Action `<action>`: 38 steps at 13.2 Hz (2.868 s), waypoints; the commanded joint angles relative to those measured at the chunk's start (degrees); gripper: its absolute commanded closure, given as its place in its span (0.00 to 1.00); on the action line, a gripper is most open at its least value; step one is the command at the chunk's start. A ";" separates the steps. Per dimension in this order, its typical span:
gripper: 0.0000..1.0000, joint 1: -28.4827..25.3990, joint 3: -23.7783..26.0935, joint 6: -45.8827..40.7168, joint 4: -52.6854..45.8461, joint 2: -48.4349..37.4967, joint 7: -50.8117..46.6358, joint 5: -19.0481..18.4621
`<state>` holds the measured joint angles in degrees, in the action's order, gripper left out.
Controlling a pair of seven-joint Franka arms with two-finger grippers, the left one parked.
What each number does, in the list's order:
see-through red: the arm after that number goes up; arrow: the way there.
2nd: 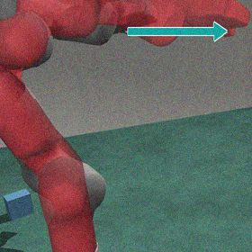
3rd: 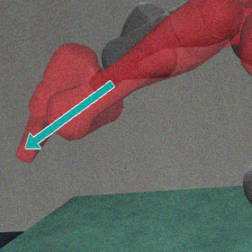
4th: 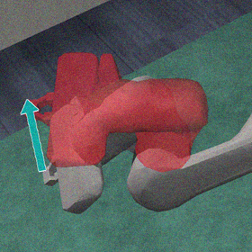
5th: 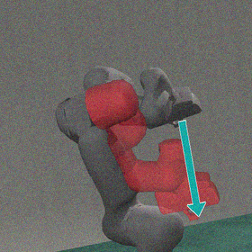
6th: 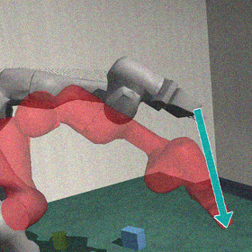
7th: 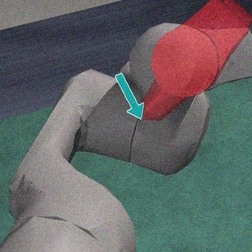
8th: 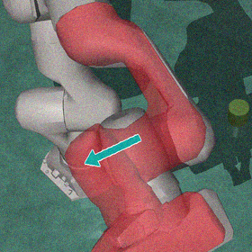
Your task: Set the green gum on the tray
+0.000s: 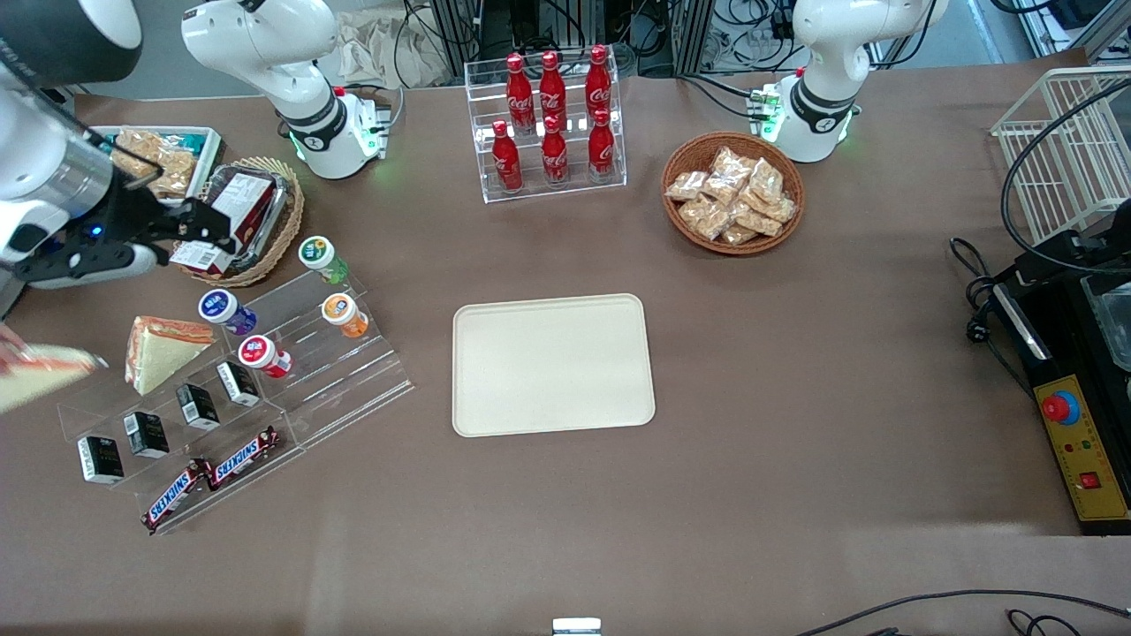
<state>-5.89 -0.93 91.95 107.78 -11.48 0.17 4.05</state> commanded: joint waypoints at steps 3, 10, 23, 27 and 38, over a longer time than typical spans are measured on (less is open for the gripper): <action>0.02 -0.35 3.04 9.90 18.67 -11.97 -2.46 0.61; 0.02 -0.52 3.83 22.72 31.15 -12.69 -2.46 0.61; 0.02 -2.11 5.77 37.16 41.89 -10.75 -6.86 0.69; 0.03 -2.11 5.68 37.34 42.33 -10.93 -6.77 0.69; 0.52 -1.93 5.33 33.57 39.63 -11.28 -6.15 1.13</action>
<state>-7.89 4.70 127.69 149.47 -21.96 -6.37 4.05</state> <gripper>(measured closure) 0.414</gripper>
